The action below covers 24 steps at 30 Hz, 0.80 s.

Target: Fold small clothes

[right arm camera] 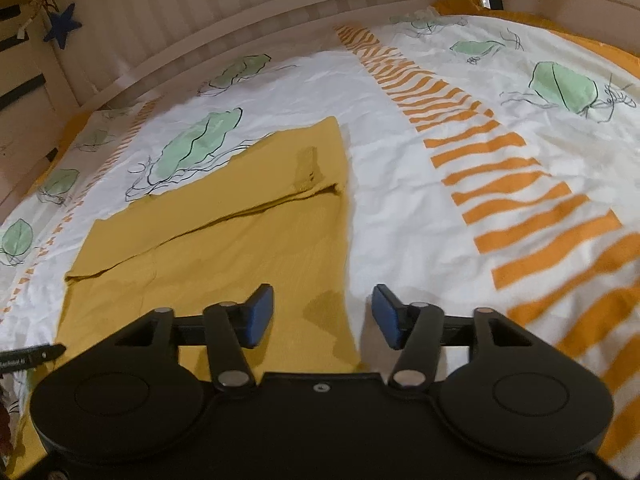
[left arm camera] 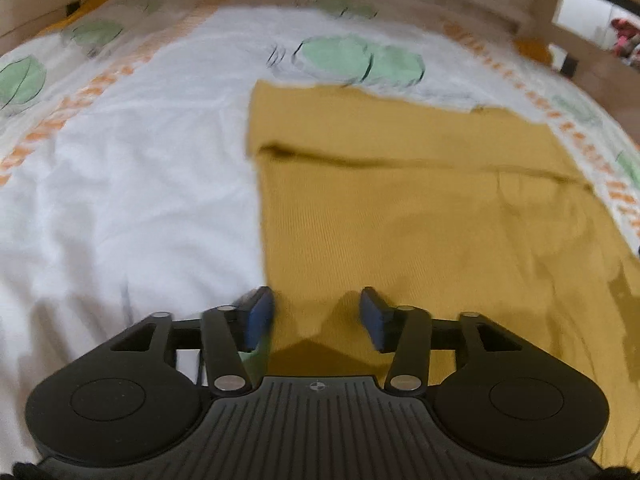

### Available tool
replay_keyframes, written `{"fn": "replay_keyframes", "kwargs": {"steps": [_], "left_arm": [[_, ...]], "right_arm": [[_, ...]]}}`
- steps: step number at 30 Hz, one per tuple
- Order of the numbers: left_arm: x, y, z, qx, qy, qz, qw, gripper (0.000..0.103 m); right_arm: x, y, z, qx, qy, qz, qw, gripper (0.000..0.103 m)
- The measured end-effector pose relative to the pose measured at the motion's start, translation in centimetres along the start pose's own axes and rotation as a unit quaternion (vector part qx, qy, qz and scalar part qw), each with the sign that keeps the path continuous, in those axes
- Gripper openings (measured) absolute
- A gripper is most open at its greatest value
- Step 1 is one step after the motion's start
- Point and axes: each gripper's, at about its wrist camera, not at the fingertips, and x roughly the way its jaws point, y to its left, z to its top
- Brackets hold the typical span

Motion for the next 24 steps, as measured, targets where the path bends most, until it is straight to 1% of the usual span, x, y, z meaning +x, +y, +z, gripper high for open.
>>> {"fn": "replay_keyframes", "kwargs": {"steps": [4,9,15,17,19,24], "left_arm": [[-1.8,0.6,-1.9,-0.021,0.009,-0.019,0.9995,0.048],[-3.6,0.9,-3.7,-0.042,0.030,-0.022,0.9984,0.048],[-5.8,0.0,-5.9,-0.032,0.027,-0.013,0.9990,0.048],[-6.5,-0.1,-6.4,-0.034,0.027,-0.016,0.9989,0.048],[-7.2,-0.1,-7.1,-0.035,0.026,-0.019,0.9989,0.048],[-8.3,0.5,-8.1,-0.046,0.033,-0.029,0.9980,0.048]], "right_arm": [[-1.4,-0.2,-0.6,0.016,0.005,0.010,1.000,0.063],[-3.1,0.0,-1.2,0.025,0.022,0.019,0.999,0.064],[-5.0,0.6,-2.2,0.010,0.053,0.012,0.998,0.064],[-5.7,0.6,-2.6,0.006,0.065,0.008,0.998,0.064],[-6.4,0.6,-3.0,-0.002,0.075,0.003,0.997,0.069],[-8.0,0.5,-3.9,-0.024,0.096,-0.010,0.995,0.069]]}}
